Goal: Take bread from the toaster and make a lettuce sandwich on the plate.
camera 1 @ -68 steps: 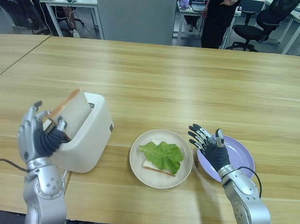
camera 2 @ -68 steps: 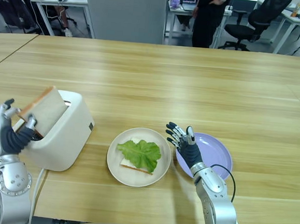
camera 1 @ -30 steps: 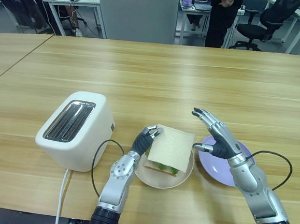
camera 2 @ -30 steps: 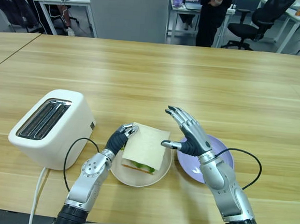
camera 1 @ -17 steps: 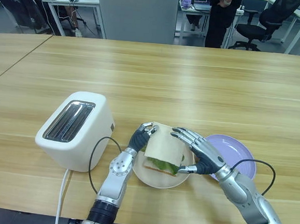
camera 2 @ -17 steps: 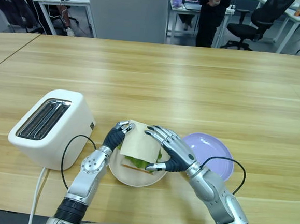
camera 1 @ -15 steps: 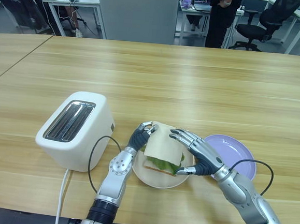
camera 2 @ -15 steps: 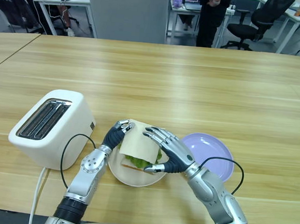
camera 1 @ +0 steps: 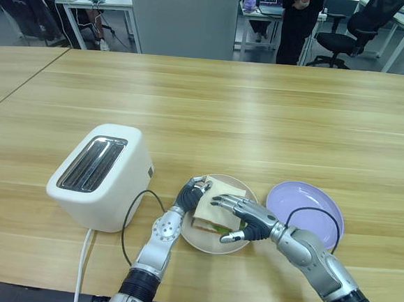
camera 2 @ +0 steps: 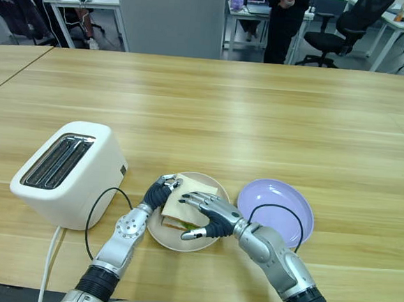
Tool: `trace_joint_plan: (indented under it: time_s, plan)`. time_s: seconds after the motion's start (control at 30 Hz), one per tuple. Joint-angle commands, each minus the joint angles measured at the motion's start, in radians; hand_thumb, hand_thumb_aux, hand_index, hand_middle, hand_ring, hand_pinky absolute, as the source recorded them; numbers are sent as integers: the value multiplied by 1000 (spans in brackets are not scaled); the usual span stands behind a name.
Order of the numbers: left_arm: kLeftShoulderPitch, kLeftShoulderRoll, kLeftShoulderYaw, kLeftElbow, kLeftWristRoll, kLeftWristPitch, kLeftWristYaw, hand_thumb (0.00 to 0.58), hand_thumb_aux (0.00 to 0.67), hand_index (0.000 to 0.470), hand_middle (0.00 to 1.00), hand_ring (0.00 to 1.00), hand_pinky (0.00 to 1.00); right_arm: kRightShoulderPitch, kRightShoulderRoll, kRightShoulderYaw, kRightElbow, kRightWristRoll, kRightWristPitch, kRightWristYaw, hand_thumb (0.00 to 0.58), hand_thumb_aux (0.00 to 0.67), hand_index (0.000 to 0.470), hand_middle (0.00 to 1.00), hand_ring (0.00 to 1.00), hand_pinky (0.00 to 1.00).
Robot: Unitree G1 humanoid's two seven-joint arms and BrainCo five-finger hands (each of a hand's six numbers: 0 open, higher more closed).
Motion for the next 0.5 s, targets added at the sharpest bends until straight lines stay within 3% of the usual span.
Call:
trace_joint_plan:
  time_s: [0.03,0.3,0.33,0.37,0.4,0.43,0.5]
  plan:
    - [-17,-3,-23,60,13,-29,-6,580,670,460,1000,1000,1000,-14,7,59,55,16,49,109,0,0,0,0,0,0]
    - [-36,13,-34,63,73,-41,43,580,670,460,1000,1000,1000,-25,12,95,64,63,63,205,0,0,0,0,0,0]
    - [-35,19,-40,48,99,-38,61,574,602,413,1000,1000,1000,-28,8,99,67,61,59,211,0,0,0,0,0,0]
    - [-34,30,-48,25,138,-33,91,516,447,307,1000,1000,1000,-31,4,103,69,56,54,216,0,0,0,0,0,0]
    - [-35,43,-59,3,185,-25,123,36,21,14,1000,1000,1000,-34,-1,108,73,50,50,221,0,0,0,0,0,0]
    - [-37,63,-76,-26,260,-5,170,0,0,0,1000,1000,1000,-35,-8,114,76,43,45,224,0,0,0,0,0,0]
    - [-46,104,-120,-81,423,59,255,0,0,0,1000,1000,1000,-36,-18,123,80,37,36,227,0,0,0,0,0,0]
